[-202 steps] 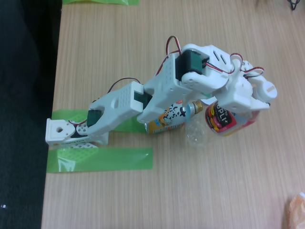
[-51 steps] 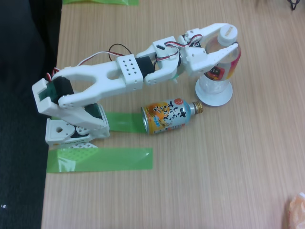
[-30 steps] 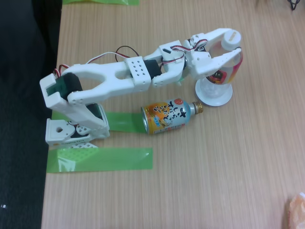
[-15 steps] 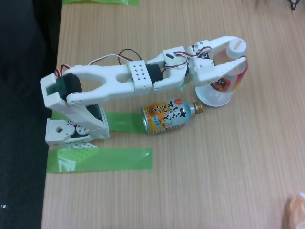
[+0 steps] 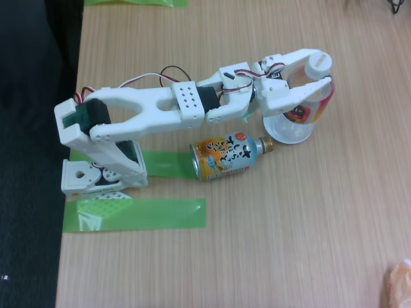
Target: Pick up the plastic bottle and stand it up on the white place
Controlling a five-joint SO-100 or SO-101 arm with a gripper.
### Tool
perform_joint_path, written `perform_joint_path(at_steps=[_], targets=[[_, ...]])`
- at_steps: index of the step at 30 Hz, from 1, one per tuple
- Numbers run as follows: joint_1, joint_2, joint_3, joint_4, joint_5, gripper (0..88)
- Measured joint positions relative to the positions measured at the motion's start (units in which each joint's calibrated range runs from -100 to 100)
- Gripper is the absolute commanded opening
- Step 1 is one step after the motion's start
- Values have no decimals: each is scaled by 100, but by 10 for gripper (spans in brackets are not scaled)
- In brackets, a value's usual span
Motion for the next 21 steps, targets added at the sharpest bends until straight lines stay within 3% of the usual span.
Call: perform_joint_path(at_steps=[21], targets=[[-90, 0, 45, 0, 0, 169]])
